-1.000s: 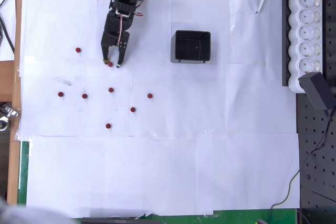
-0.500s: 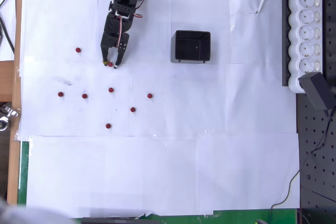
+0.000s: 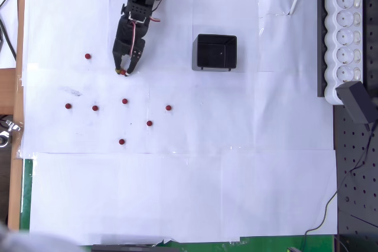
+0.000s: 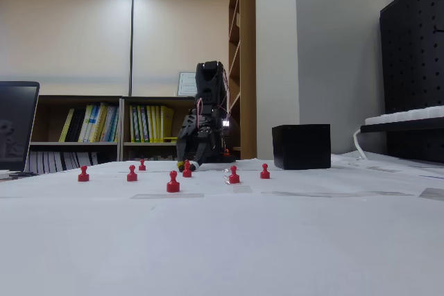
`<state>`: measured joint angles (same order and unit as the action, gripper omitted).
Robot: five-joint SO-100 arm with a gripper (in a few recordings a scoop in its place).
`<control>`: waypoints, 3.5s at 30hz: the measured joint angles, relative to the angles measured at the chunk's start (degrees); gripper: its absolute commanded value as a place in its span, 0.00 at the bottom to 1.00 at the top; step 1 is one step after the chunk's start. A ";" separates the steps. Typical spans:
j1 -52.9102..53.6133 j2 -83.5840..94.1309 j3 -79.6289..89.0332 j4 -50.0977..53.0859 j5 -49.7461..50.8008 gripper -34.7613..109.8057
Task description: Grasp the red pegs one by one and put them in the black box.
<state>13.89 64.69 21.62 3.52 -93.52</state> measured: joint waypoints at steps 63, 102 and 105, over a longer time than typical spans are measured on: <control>-26.19 -22.41 45.26 68.91 -20.65 0.35; 25.75 3.87 -8.53 -20.48 2.99 0.34; 25.75 4.92 -8.53 -22.06 3.34 0.34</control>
<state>39.64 69.61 13.10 -18.54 -90.18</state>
